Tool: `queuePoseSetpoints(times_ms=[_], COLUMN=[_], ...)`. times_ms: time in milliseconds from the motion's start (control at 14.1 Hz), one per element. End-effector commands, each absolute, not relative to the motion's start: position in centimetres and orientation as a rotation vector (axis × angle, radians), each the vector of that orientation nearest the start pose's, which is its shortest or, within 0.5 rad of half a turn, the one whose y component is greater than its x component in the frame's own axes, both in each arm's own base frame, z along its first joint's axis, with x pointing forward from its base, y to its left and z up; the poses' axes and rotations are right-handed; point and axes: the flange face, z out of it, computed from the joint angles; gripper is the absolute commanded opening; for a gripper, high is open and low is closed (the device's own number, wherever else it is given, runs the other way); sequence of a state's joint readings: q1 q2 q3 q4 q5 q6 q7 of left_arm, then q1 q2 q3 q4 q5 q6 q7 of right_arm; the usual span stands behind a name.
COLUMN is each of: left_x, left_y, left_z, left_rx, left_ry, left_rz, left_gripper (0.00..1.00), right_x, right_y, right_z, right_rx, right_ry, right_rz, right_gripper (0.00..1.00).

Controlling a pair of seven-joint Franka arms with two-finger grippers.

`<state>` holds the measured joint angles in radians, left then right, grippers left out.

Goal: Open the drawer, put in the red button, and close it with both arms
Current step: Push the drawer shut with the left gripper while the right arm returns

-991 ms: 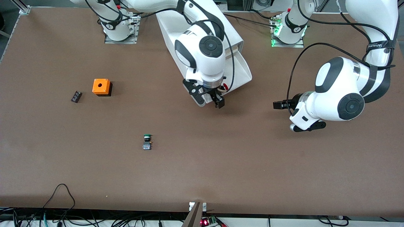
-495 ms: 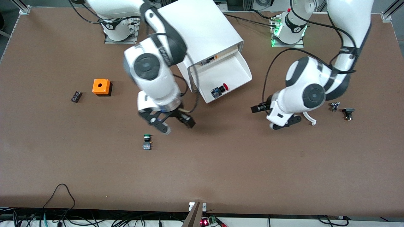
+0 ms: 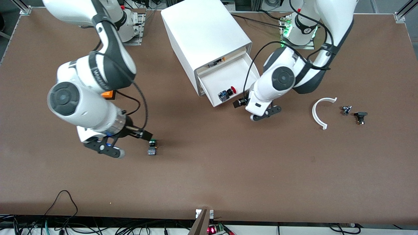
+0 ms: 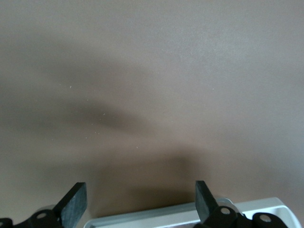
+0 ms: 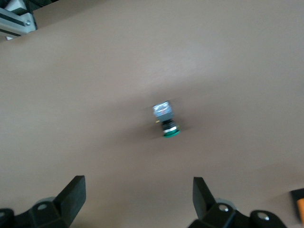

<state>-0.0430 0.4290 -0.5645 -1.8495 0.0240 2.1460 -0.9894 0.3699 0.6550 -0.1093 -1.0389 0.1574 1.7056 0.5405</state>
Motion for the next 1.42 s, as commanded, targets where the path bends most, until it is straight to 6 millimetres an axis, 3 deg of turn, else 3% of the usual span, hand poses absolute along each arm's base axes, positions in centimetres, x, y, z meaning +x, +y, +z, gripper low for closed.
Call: queuePoseSetpoints(times_ms=[0, 212, 354, 637, 849, 1061, 1344], left_x=[51.9, 50.8, 49.6, 45.9, 43.0, 40.5, 38.8], left_y=[-34.8, -36.6, -37.5, -39.5, -42.4, -44.0, -45.5], left_z=[31.4, 30.5, 29.7, 29.4, 30.1, 30.1, 30.0], left_rx=[-3.122, -3.108, -3.1, -3.097, -3.11, -3.116, -3.125], left_ry=[-0.636, -0.675, -0.659, -0.571, -0.579, -0.568, -0.51], left_rz=[0.194, 0.169, 0.187, 0.224, 0.264, 0.322, 0.355], left_gripper=[1.0, 1.0, 1.0, 1.0, 1.0, 1.0, 1.0], right_x=[69.4, 68.6, 67.8, 64.8, 62.3, 60.0, 59.2], right_y=[17.3, 11.4, 8.6, 6.8, 5.5, 4.7, 4.4], right_z=[47.8, 48.6, 49.3, 52.9, 54.9, 56.5, 58.9], right_rx=[-3.075, -3.113, -3.123, -3.164, -3.143, -3.126, -3.114], right_ry=[0.225, 0.087, 0.061, 0.023, 0.034, 0.031, 0.031], right_rz=[0.039, 0.047, 0.05, 0.009, -0.016, -0.015, -0.046], right_gripper=[1.0, 1.0, 1.0, 1.0, 1.0, 1.0, 1.0])
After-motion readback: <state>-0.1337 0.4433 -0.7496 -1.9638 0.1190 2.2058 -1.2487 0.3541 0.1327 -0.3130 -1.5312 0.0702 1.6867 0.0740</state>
